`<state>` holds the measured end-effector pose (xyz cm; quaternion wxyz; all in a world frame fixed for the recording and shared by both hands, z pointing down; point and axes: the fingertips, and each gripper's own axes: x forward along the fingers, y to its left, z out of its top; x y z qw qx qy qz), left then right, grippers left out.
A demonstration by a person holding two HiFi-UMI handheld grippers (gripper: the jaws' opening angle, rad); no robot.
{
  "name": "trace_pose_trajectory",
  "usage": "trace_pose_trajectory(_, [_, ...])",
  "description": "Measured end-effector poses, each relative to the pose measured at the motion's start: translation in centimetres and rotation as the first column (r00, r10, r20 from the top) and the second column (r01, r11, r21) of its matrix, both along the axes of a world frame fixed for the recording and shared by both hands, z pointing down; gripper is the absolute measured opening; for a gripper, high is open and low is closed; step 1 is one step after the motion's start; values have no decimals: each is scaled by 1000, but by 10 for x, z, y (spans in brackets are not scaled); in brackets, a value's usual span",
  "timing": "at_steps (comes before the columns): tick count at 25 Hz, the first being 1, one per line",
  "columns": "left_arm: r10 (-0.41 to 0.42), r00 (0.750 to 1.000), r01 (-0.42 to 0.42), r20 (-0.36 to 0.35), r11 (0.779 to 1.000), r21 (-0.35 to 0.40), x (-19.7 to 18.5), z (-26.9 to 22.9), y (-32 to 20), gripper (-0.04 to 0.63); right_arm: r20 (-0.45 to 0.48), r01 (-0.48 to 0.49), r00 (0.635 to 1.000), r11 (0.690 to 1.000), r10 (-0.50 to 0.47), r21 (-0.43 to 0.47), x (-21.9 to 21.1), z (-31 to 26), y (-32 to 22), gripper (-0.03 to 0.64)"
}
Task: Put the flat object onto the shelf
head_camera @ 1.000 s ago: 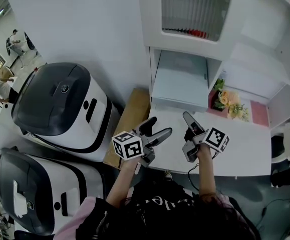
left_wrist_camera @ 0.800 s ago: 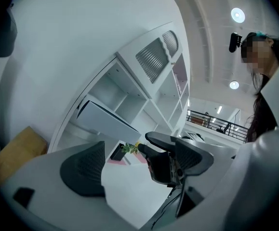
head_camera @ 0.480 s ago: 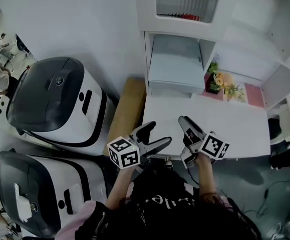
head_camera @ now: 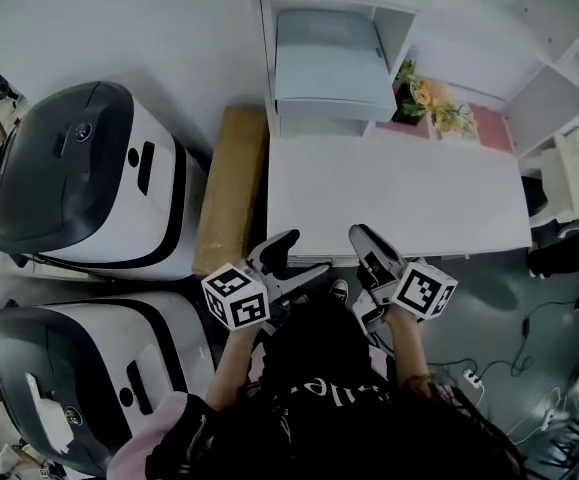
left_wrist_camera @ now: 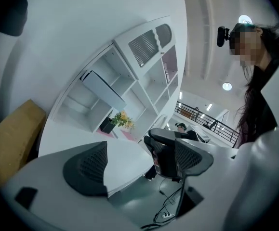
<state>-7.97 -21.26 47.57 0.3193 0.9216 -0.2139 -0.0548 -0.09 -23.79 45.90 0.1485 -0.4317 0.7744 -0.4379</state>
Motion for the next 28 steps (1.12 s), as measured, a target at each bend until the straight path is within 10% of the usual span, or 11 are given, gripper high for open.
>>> trace_pose_trajectory(22, [-19,999,14,40,991,130,70,-21,126,439,-160,104,983,989,-87,101,60,-16,161,75])
trace_pose_trajectory(28, [-60,997,68,-58,985,160,103,-49,199,258,-188,149,975,978,-121,144,98,-22,237,75])
